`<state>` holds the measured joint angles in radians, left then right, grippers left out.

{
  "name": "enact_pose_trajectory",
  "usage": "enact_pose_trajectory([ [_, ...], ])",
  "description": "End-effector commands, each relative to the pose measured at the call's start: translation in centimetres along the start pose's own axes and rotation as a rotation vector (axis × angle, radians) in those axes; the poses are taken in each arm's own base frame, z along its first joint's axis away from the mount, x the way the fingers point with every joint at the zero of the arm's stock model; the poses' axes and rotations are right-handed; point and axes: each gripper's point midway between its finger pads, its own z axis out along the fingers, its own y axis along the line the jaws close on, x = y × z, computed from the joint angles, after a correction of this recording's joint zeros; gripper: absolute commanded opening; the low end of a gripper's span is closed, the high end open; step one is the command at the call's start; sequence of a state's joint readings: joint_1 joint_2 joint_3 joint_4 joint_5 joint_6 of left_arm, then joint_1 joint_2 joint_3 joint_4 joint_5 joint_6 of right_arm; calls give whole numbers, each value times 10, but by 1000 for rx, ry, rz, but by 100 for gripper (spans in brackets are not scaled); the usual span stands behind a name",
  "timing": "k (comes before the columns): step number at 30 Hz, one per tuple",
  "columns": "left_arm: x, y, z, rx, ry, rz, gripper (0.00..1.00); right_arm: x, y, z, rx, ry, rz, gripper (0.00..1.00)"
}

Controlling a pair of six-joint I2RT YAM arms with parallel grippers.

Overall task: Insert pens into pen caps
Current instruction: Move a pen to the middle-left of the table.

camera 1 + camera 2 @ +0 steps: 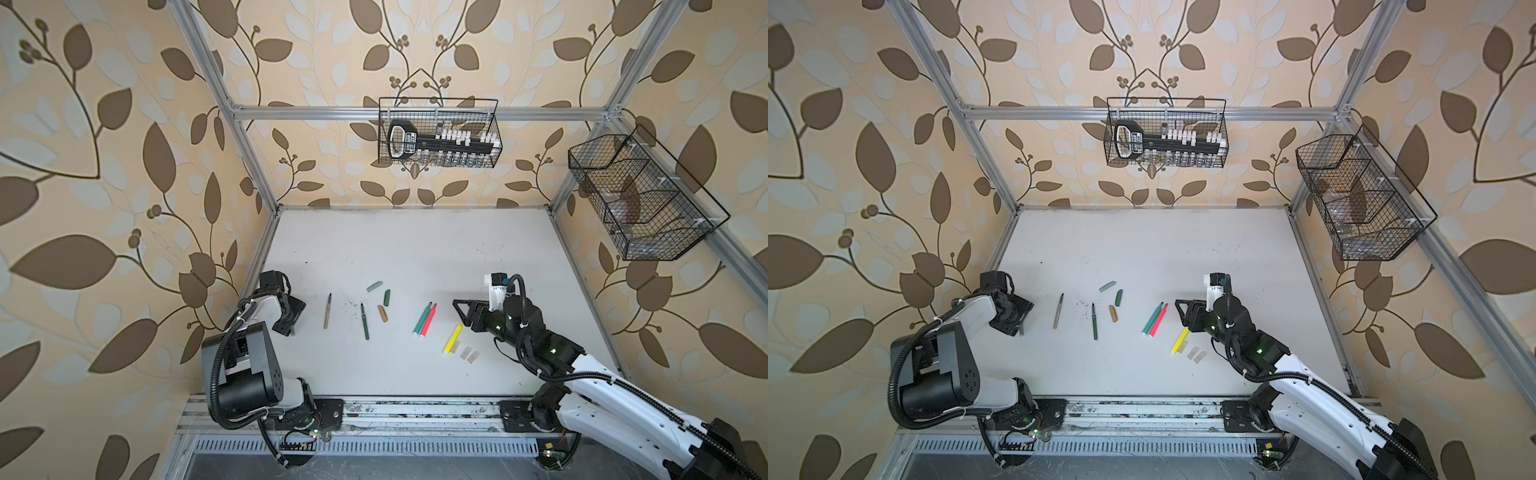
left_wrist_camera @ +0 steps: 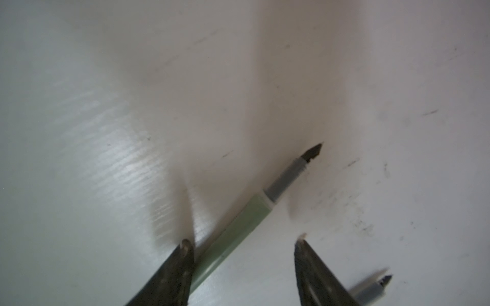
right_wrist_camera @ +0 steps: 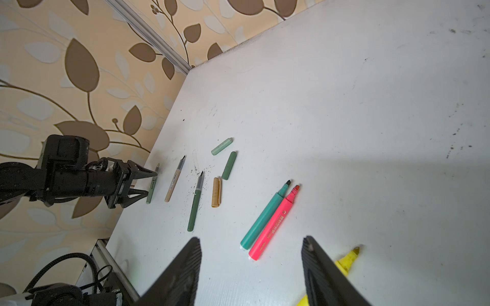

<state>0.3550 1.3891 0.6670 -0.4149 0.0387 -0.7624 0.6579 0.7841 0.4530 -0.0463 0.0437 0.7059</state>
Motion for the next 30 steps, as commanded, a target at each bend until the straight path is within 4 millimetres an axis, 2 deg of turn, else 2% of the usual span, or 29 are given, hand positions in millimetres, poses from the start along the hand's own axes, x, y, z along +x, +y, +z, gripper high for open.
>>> enact_pose_trajectory([
  [1,3,-11,-7,61,27,58,60,2,0,-1,-19,1,-5,62],
  [9,21,-18,-11,121,80,119,57,5,0,3,-22,7,8,62],
  [20,57,-44,-15,134,97,262,57,6,3,6,-27,11,14,62],
  [30,56,-46,-31,142,64,302,58,6,7,6,-31,7,13,62],
])
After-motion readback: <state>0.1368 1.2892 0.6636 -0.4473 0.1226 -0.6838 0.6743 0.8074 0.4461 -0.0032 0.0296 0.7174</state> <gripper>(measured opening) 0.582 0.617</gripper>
